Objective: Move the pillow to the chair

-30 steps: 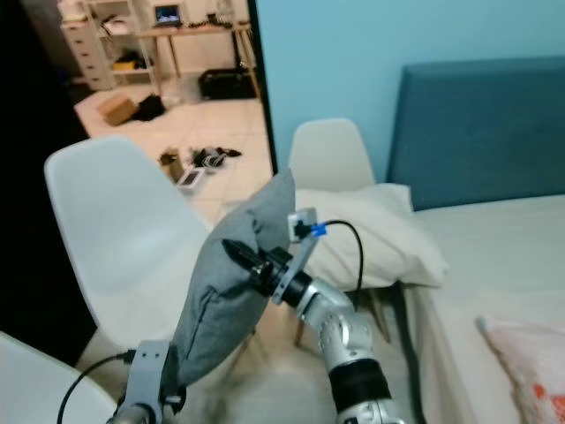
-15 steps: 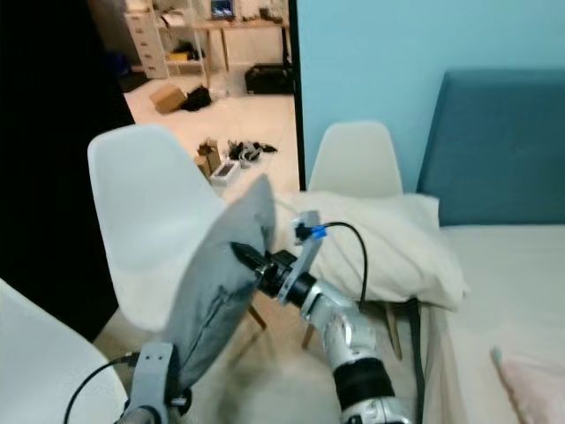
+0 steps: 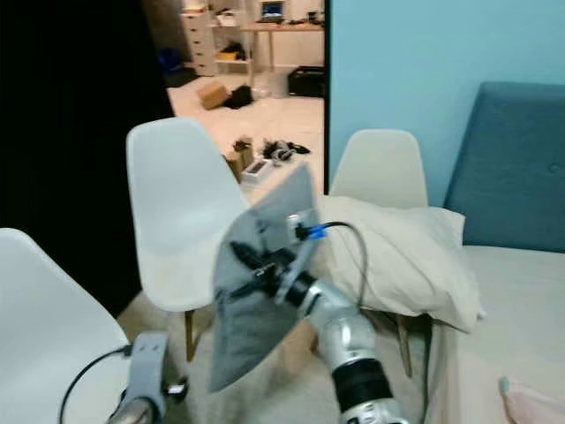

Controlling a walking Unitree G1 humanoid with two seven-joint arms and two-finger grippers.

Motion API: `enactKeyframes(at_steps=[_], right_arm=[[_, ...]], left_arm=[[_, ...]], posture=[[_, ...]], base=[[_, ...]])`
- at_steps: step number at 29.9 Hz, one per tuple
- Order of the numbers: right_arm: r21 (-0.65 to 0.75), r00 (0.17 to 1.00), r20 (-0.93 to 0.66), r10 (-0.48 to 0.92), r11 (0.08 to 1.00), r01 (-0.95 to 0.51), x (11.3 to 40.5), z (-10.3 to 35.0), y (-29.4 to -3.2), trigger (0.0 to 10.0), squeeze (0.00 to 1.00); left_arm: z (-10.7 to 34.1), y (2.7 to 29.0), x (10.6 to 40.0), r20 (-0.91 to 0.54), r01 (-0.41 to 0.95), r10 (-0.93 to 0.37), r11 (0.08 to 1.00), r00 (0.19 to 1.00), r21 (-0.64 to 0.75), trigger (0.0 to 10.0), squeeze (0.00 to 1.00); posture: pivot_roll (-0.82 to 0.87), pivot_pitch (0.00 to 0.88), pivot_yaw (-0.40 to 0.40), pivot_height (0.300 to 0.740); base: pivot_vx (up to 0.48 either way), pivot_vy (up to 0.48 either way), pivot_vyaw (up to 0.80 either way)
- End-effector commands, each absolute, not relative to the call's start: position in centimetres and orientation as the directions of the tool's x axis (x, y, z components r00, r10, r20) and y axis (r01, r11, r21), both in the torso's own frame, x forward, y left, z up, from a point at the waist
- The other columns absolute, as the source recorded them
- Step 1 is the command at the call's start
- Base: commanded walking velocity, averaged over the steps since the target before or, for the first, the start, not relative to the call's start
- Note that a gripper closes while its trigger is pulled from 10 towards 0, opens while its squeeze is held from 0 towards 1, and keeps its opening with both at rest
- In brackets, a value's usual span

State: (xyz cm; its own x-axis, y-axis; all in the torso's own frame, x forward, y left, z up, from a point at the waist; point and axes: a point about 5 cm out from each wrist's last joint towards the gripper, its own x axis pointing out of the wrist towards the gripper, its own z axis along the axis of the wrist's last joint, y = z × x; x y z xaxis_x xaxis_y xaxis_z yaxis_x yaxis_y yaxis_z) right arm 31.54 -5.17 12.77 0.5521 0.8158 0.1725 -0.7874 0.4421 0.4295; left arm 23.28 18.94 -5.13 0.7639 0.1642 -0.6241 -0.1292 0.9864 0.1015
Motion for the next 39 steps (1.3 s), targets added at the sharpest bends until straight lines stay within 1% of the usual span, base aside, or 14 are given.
enactKeyframes(at_steps=[1, 4, 5, 6, 7, 8, 9, 12, 16, 19, 24, 26, 31, 39], right_arm=[[0.383, 0.526, 0.238, 0.816, 0.419, -0.823, 31.8, 14.3, -4.8, 10.0, 0.00], [0.385, 0.544, 0.228, 0.808, 0.438, -0.812, 31.9, 14.2, -4.9, 10.0, 0.00], [0.391, 0.565, 0.217, 0.796, 0.460, -0.798, 32.2, 14.1, -5.0, 10.0, 0.00], [0.391, 0.565, 0.217, 0.796, 0.460, -0.798, 32.2, 14.1, -5.0, 10.0, 0.00], [0.388, 0.589, 0.206, 0.781, 0.487, -0.782, 32.4, 14.0, -5.1, 10.0, 0.00], [0.388, 0.589, 0.206, 0.781, 0.487, -0.782, 32.4, 14.0, -5.1, 10.0, 0.00], [0.396, 0.637, 0.181, 0.749, 0.538, -0.744, 33.0, 13.8, -5.4, 10.0, 0.00], [0.409, 0.665, 0.189, 0.723, 0.557, -0.722, 33.3, 13.9, -5.7, 10.0, 0.00], [0.409, 0.669, 0.191, 0.719, 0.561, -0.720, 33.3, 14.0, -5.8, 10.0, 0.00], [0.423, 0.688, 0.185, 0.702, 0.574, -0.700, 33.6, 14.0, -6.0, 10.0, 0.00], [0.424, 0.691, 0.189, 0.698, 0.577, -0.698, 33.7, 14.1, -6.0, 10.0, 0.00], [0.432, 0.674, 0.212, 0.708, 0.550, -0.714, 33.6, 14.3, -5.7, 10.0, 0.00], [0.417, 0.640, 0.238, 0.731, 0.518, -0.747, 33.2, 14.6, -5.2, 10.0, 0.00], [0.420, 0.656, 0.246, 0.714, 0.532, -0.736, 33.5, 14.8, -5.5, 10.0, 0.00]], left_arm=[[-5.0, 19.2, 23.4, -0.621, -0.136, 0.170, 0.985, 0.765, 0.102, 10.0, 0.00], [-4.6, 19.1, 24.0, -0.596, -0.137, 0.165, 0.986, 0.786, 0.092, 10.0, 0.00], [-4.3, 19.1, 24.3, -0.584, -0.133, 0.162, 0.987, 0.796, 0.092, 10.0, 0.00], [-4.3, 19.1, 24.3, -0.584, -0.133, 0.162, 0.987, 0.796, 0.092, 10.0, 0.00], [-4.1, 19.1, 24.6, -0.571, -0.130, 0.159, 0.987, 0.805, 0.091, 10.0, 0.00], [-4.1, 19.1, 24.6, -0.571, -0.130, 0.159, 0.987, 0.805, 0.091, 10.0, 0.00], [-3.3, 19.2, 25.4, -0.532, -0.120, 0.152, 0.988, 0.833, 0.093, 10.0, 0.00], [-2.2, 19.4, 26.6, -0.475, -0.117, 0.144, 0.989, 0.868, 0.085, 10.0, 0.00], [-1.9, 19.4, 26.9, -0.463, -0.116, 0.141, 0.990, 0.875, 0.082, 10.0, 0.00], [-0.2, 19.2, 28.5, -0.381, -0.094, 0.115, 0.993, 0.917, 0.074, 10.0, 0.00], [1.4, 19.0, 29.9, -0.309, -0.088, 0.105, 0.994, 0.945, 0.068, 10.0, 0.00], [2.1, 18.9, 30.5, -0.277, -0.089, 0.103, 0.994, 0.955, 0.062, 10.0, 0.00], [2.7, 18.5, 31.0, -0.249, -0.081, 0.093, 0.995, 0.964, 0.055, 10.0, 0.00], [2.8, 18.1, 31.1, -0.240, -0.065, 0.073, 0.997, 0.968, 0.043, 10.0, 0.00]], posture=[[-0.11, 0.000, 0.042, 0.740], [-0.11, 0.000, 0.042, 0.740], [-0.11, 0.000, 0.040, 0.740], [-0.11, 0.000, 0.040, 0.740], [-0.11, 0.000, 0.040, 0.740], [-0.11, 0.000, 0.040, 0.740], [-0.10, 0.000, 0.041, 0.740], [-0.10, 0.000, 0.042, 0.740], [-0.10, 0.000, 0.042, 0.740], [-0.10, 0.000, 0.044, 0.740], [-0.10, 0.000, 0.044, 0.740], [-0.10, 0.000, 0.044, 0.740], [-0.10, 0.000, 0.044, 0.740], [-0.10, 0.000, 0.044, 0.740]], base=[[0.000, 0.000, 0.80], [0.000, 0.000, 0.80], [0.000, 0.000, 0.80], [0.000, 0.000, 0.80], [0.000, 0.000, 0.80], [0.000, 0.000, 0.80], [0.000, 0.000, 0.00], [0.271, 0.000, 0.00], [0.296, 0.000, 0.00], [0.342, 0.000, 0.00], [0.370, 0.000, 0.00], [0.381, 0.000, 0.00], [0.387, 0.000, 0.00], [0.397, 0.000, 0.00]])
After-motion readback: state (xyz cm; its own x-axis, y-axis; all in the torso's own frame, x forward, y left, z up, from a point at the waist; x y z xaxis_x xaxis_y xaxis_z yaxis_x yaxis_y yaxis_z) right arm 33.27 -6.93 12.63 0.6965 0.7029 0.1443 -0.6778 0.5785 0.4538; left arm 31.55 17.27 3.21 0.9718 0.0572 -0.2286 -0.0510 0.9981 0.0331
